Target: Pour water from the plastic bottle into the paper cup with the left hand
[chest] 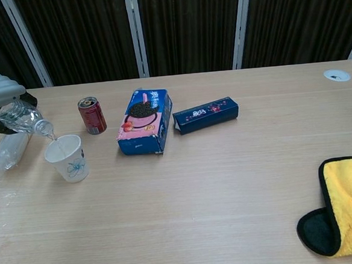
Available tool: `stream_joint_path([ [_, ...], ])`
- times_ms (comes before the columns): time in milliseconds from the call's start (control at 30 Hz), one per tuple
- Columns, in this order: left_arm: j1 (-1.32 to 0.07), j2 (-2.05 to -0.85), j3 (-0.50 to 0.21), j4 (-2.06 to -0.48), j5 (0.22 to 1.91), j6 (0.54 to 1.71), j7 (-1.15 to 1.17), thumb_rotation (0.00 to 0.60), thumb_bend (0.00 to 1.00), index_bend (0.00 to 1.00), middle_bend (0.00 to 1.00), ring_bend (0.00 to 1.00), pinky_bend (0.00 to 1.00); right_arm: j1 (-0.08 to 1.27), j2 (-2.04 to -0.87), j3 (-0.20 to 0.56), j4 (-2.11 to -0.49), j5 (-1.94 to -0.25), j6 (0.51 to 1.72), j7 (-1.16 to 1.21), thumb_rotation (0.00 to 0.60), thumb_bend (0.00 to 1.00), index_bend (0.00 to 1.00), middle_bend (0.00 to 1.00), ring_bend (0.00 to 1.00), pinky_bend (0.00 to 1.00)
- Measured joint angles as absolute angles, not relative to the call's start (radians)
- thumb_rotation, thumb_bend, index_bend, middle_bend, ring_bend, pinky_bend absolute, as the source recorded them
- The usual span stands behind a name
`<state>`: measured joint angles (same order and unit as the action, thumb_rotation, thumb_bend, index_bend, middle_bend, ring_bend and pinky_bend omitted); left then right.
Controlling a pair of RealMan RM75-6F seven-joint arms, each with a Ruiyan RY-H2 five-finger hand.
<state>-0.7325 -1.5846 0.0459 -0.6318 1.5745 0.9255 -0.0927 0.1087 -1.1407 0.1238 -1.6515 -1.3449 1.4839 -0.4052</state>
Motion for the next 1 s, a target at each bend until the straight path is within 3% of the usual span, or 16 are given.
stream_joint_path([
  [600,-0.722,-1.562,0.03,-0.687,1.558,0.948,-0.192,0.6,0.4,0.66,0.52,0.36,0.36,0.109,-1.141,0.124,-1.652,-1.342,1.484,-0.407,0.6,0.0,0.0,0.0,0.0,0.0],
  [1000,-0.691,-1.49,0.009,-0.813,1.541,1.009,-0.515,0.6,0.4,0.66,0.52,0.36,0.36,0.108,-1.138,0.121,-1.658,-1.35,1.487,-0.4,0.6,0.0,0.0,0.0,0.0,0.0],
])
